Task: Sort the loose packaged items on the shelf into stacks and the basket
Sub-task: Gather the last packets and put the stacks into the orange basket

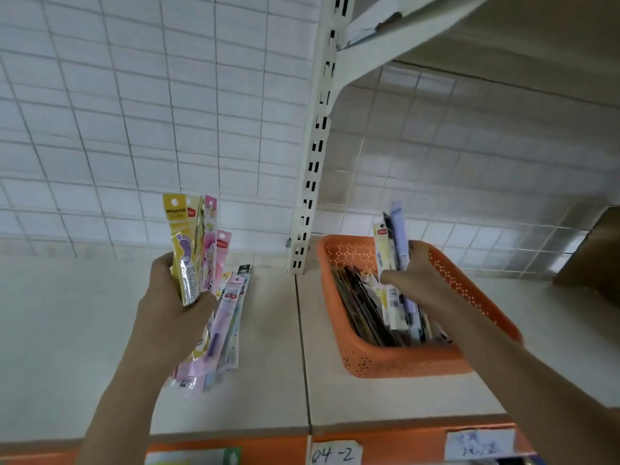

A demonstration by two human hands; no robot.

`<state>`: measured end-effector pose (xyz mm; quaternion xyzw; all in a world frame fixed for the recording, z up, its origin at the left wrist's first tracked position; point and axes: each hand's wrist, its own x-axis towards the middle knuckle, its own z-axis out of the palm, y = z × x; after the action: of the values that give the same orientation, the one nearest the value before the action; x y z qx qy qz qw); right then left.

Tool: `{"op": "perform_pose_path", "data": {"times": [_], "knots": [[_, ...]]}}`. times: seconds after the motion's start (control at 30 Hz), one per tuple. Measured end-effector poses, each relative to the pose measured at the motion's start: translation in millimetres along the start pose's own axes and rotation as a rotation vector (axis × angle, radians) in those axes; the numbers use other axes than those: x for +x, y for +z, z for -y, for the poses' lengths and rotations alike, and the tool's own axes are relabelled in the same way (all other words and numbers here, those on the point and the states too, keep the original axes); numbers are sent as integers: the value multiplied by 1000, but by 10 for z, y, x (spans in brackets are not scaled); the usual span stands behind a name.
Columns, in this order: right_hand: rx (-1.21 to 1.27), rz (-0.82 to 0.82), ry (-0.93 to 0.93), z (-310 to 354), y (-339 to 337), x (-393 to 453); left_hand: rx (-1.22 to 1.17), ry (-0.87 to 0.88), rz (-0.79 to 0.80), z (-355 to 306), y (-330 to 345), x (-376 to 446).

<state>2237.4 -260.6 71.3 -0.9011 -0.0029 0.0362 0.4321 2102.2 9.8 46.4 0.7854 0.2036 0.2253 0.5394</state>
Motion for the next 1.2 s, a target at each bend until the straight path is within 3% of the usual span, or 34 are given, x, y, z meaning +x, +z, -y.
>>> {"op": "perform_pose_path", "data": {"times": [0.1, 0.2, 0.4, 0.47, 0.6, 0.73, 0.83, 0.97, 1.1, 1.2], "knots": [[-152, 174, 99, -72, 56, 37, 30, -11, -23, -28, 23, -41], [-258, 245, 43, -104, 25, 54, 57, -16, -41, -53, 33, -106], [-592, 148, -148, -258, -178, 52, 84, 14, -81, -244, 191, -234], [-543, 94, -209, -307, -332, 16, 80, 34, -78, -373, 276, -267], [-431, -187, -327, -643, -712, 43, 65, 69, -29, -667, 467, -274], [-138, -366, -199, -1102, -964, -20, 91, 109, 107, -981, 812, -311], [51, -363, -134, -1373, -966, -61, 117, 186, 220, -1178, 1137, -353], [-146, -320, -186, -1747, -859, -55, 148, 229, 331, -1328, 1504, -370], [-325, -251, -188, -1933, -747, -19, 112, 133, 314, -1328, 1719, -273], [-367, -261, -231, -1946, -695, -6, 224, 56, 347, -1254, 1845, -195]]}}
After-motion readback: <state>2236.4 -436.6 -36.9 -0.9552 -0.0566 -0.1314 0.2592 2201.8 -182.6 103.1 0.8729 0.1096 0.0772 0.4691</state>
